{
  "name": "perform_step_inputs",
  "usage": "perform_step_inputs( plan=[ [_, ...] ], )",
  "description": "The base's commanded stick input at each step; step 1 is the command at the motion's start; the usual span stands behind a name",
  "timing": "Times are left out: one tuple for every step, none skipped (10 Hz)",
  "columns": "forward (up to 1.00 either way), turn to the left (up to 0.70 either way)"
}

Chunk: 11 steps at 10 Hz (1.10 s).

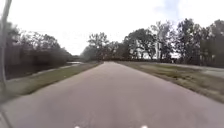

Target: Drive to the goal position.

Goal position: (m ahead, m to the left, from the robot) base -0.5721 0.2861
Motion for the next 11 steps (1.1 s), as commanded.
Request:
perform_step_inputs(
  plan=[
    [0.7,0.0],
    [0.7,0.0],
    [0.7,0.0],
    [0.7,0.0],
    [0.7,0.0],
    [0.7,0.0],
    [0.7,0.0],
    [0.7,0.0],
    [0.7,0.0],
    [0.7,0.0],
    [0.7,0.0]
  ],
)
